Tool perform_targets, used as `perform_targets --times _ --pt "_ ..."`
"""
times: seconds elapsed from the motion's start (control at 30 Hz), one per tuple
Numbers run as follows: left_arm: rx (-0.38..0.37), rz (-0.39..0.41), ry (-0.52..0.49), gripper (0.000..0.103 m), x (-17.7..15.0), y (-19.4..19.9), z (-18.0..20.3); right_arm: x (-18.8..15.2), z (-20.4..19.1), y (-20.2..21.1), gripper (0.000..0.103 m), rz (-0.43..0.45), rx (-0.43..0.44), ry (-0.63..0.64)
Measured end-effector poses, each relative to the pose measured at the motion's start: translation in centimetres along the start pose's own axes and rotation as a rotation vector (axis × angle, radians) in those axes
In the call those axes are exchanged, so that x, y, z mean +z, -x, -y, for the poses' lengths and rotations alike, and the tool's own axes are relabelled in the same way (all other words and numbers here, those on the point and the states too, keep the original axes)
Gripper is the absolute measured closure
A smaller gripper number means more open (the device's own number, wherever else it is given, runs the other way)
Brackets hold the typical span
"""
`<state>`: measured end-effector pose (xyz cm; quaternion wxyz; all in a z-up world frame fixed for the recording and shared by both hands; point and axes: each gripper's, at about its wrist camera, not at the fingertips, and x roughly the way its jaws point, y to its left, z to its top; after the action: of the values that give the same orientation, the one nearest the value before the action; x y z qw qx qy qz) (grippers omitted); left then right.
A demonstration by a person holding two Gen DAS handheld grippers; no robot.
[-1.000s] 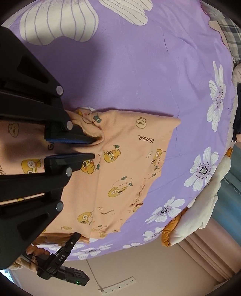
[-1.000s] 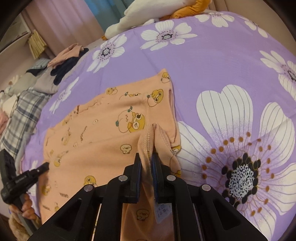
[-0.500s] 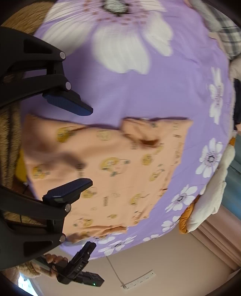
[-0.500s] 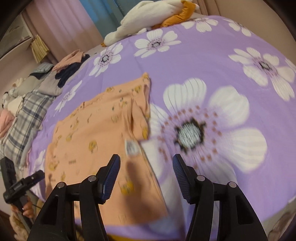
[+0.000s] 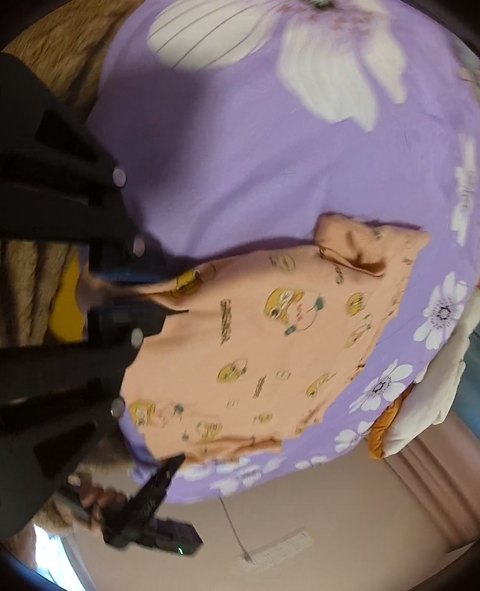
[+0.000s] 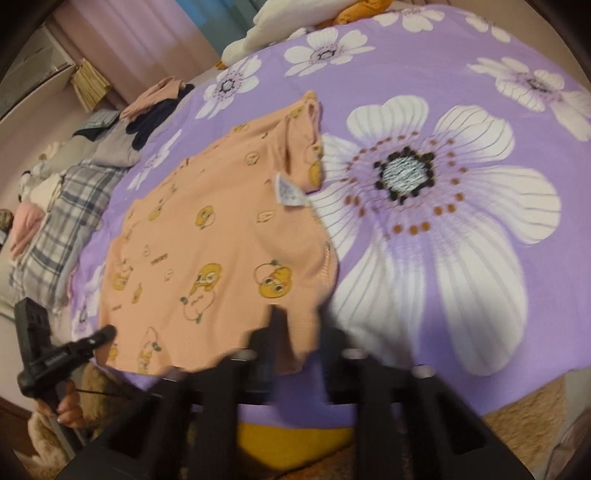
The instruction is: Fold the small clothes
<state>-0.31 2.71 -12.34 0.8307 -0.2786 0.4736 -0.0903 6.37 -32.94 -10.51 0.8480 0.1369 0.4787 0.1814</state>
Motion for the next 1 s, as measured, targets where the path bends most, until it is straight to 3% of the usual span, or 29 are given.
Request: perform_targets --times 0.1,0.47,0.6,0.73,1.0 --pt "0.042 0.022 -0.026 0.097 -0.2 1.2 0.7 0.1 -0.4 1.1 0.092 0.037 0.015 -0.001" --pt "-0.107 0.212 -0.193 0.097 -0.9 11.9 6.3 -0.3 -3.4 11.1 0.093 0.266 0.125 0.077" --pt "-0.071 0.216 -0.230 0.097 -1.9 13.1 6.8 -0.5 -4.2 13.3 0.093 0.326 0.186 0.075" --pt "-0.059 0.207 -0.208 0.097 -2.7 14.0 6.1 -1.2 -4.4 14.3 0.093 0.355 0.169 0.079" --pt "-0.051 0.205 -0.189 0.097 -2.8 13.8 5.8 -1.4 -3.9 13.7 0.093 0.324 0.134 0.059"
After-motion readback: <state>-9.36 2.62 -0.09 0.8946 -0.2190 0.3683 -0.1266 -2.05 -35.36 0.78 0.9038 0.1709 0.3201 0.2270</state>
